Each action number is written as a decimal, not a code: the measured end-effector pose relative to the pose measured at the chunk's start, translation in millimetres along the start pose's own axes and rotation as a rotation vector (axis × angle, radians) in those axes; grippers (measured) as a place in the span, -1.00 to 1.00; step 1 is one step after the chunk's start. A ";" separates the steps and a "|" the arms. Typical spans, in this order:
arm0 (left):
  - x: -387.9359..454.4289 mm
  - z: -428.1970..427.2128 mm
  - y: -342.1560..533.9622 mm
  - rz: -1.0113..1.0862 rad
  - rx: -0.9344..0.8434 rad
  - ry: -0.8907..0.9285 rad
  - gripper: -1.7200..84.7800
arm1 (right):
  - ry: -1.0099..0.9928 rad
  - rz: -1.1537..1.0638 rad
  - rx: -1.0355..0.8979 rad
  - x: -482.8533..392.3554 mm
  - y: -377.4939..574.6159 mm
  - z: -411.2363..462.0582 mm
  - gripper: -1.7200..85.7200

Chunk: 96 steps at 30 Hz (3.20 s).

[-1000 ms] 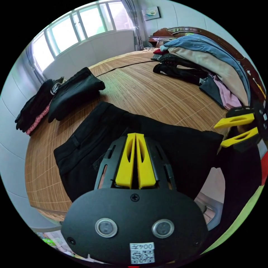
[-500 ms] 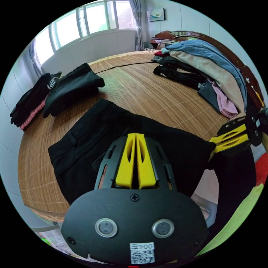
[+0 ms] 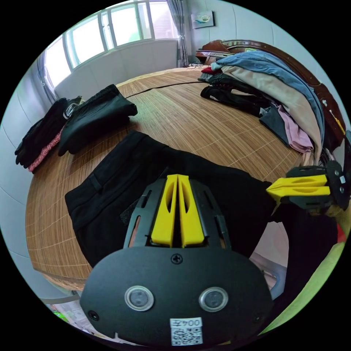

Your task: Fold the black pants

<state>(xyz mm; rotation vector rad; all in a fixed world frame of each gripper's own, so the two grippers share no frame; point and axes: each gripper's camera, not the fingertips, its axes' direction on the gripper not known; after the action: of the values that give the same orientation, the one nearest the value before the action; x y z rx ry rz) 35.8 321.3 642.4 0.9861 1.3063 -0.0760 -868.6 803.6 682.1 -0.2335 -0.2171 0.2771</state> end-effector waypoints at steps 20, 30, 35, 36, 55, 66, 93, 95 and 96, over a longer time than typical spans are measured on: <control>-127.6 -48.6 -68.7 0.062 -0.008 0.190 -0.95 | -0.269 0.454 0.130 53.3 117.5 -70.4 -0.89; -215.0 -174.1 185.3 -0.695 0.065 0.491 -0.94 | -0.186 0.306 0.034 38.5 79.8 -32.0 -0.87; -221.1 -160.5 241.9 -0.968 0.036 0.495 -0.94 | -0.577 0.456 -0.034 44.5 41.8 26.9 -0.74; -224.4 -159.7 244.5 -0.995 0.039 0.493 -0.95 | -0.603 0.470 -0.059 43.0 36.7 37.3 -0.73; -185.6 -202.2 193.7 -0.840 0.178 0.343 -0.96 | -0.228 0.306 0.041 -6.2 -19.5 27.6 -0.97; -118.8 -113.8 -9.8 -0.333 0.141 0.024 -0.96 | 0.150 0.193 0.130 -11.9 -52.6 23.7 -0.97; -45.8 -93.4 -28.7 -0.224 -0.011 -0.177 -0.95 | 0.102 0.196 0.131 -45.4 -37.8 24.1 -0.85; -64.4 -103.9 -27.2 -0.248 -0.010 -0.050 -0.95 | 0.100 0.195 0.116 -41.7 -32.7 29.4 -0.82; -82.3 -119.8 -20.4 -0.318 0.029 0.047 -0.95 | 0.085 0.207 0.114 -37.1 -32.9 30.7 -0.80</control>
<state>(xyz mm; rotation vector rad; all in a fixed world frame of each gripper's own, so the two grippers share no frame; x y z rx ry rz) -93.6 347.1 706.7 0.8017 1.5007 -0.3175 -902.9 768.0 713.0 -0.1547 -0.0921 0.4819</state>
